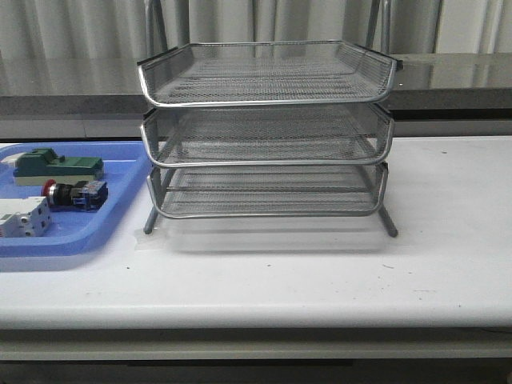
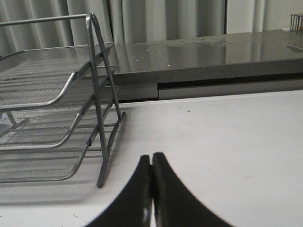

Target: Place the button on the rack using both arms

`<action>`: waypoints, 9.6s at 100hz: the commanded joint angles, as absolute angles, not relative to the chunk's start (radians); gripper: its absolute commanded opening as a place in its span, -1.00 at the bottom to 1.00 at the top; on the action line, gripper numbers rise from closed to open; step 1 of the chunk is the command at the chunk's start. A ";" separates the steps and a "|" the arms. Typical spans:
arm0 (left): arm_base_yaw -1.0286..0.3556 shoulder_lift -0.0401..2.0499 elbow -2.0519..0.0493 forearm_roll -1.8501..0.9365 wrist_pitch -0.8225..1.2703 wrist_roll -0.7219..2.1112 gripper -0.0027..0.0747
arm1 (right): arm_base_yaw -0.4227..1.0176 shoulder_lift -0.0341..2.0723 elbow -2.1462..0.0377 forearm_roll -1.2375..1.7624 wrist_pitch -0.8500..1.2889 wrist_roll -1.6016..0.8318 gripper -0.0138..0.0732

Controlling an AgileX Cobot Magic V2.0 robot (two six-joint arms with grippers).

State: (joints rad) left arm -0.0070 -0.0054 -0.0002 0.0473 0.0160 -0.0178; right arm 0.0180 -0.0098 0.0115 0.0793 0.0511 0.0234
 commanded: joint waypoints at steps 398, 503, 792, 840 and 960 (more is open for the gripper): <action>-0.005 -0.038 0.048 0.043 -0.059 -0.025 -0.98 | 0.031 1.555 -0.545 1.628 0.609 -1.055 -0.77; -0.005 -0.038 0.048 0.043 -0.059 -0.025 -0.98 | 0.029 1.172 -0.427 1.471 0.668 -1.024 0.38; -0.005 -0.038 0.033 0.027 -0.212 -0.025 -0.98 | 0.029 0.445 -0.781 0.063 1.001 -0.023 -0.84; -0.005 0.364 -0.385 -0.067 0.000 -0.025 -0.98 | 0.029 0.445 -0.781 0.063 1.001 -0.023 -0.84; -0.043 1.584 -1.355 -0.065 0.537 0.443 -0.20 | 0.029 0.445 -0.781 0.064 1.001 -0.023 -0.84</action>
State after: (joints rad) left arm -0.0320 1.6117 -1.3176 -0.0588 0.5810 0.3805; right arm 0.0330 0.4368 -0.7494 0.0635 1.0560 -0.0214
